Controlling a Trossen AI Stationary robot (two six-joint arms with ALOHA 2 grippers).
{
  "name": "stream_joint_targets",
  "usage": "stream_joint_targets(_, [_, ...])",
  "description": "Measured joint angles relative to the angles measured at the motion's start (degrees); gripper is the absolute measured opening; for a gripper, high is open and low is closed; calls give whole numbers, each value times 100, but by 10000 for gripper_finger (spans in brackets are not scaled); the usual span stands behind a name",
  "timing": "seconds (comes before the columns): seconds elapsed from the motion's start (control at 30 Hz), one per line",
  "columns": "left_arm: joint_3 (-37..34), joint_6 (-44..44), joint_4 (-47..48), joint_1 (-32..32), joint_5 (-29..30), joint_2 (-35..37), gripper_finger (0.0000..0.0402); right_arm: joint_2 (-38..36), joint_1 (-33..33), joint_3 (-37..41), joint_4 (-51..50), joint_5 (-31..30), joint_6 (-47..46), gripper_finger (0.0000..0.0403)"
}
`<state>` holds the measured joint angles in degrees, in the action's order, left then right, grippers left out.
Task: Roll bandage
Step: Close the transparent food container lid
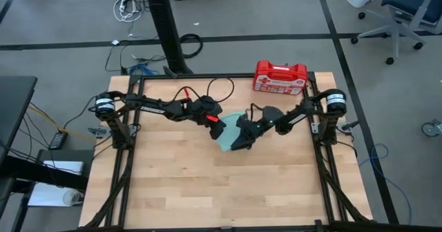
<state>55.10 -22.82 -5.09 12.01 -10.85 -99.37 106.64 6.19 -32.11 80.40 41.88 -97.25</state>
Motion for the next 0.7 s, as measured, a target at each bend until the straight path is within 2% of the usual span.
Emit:
stream_joint_targets(0.03, [7,14,2,-2,33,7,1,62,35,50,-102,86,12,149])
stream_joint_targets(0.1, [2,15,23,-2,44,3,1,235,73,171,877,94,-53,149])
stream_joint_targets(0.4, [-5,15,99,0,92,0,1,-845,38,-127,798,-174,303,149])
stream_joint_targets(0.43, [-5,16,99,0,93,0,1,-855,75,-109,596,-197,363,149])
stream_joint_targets(0.5, [-5,14,101,-2,92,0,1,-733,218,88,-651,-154,440,149])
stream_joint_targets(0.57, [24,11,23,-7,66,7,1,-532,394,287,-1170,143,496,149])
stream_joint_targets(0.63, [6,8,29,-4,39,14,1,-346,482,501,-254,147,488,149])
stream_joint_targets(0.7, [-25,-2,66,-4,43,-9,1,-261,482,601,749,-165,261,149])
